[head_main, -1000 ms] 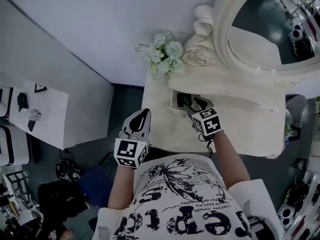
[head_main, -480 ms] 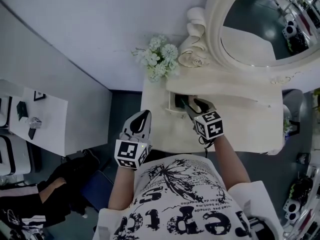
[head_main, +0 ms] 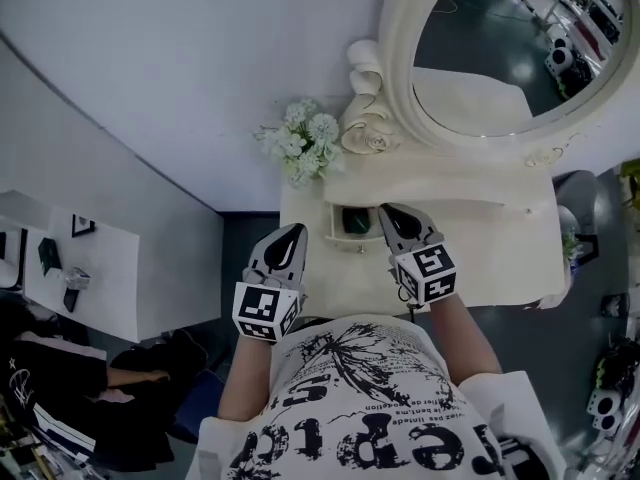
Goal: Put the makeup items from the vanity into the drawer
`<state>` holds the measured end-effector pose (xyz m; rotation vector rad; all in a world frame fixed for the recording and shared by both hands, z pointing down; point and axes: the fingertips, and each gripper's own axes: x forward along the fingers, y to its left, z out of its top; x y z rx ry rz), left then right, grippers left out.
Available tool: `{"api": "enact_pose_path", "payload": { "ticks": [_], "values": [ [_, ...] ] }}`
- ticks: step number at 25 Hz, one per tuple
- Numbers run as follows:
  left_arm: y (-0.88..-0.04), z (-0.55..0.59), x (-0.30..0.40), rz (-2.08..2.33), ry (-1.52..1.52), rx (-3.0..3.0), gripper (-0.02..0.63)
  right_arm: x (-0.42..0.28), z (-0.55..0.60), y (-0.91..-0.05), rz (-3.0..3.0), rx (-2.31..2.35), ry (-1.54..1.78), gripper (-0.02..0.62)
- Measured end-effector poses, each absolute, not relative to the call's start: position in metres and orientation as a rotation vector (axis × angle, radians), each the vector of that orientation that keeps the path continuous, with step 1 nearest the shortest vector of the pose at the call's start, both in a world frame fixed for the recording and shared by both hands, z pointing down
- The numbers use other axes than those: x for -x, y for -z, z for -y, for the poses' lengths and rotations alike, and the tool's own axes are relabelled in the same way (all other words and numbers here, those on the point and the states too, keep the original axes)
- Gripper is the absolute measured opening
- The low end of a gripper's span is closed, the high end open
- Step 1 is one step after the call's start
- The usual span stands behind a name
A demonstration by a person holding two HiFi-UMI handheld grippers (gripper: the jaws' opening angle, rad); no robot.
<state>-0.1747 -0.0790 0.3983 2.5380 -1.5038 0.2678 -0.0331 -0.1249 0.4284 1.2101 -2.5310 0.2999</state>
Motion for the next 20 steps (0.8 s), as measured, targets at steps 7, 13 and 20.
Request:
{"api": "enact_pose_path", "payload": {
  "ticks": [7,13,20],
  "values": [
    [-0.370,0.097,0.161,1.468,-0.243,-2.642,0.020,0.015,0.118,-0.381,2.651,-1.328,-0.200,0.018],
    [-0.338,0.102,0.146,1.457,-0.205,-2.745,0.020,-0.001,0.114,-0.368,2.663,-1.388,-0.219,0.018],
    [-0.325,0.103,0.132,1.430,-0.174,-2.797,0.020,-0.004,0.115,-0.360,2.667,-1.391,-0.177,0.017]
  ]
}}
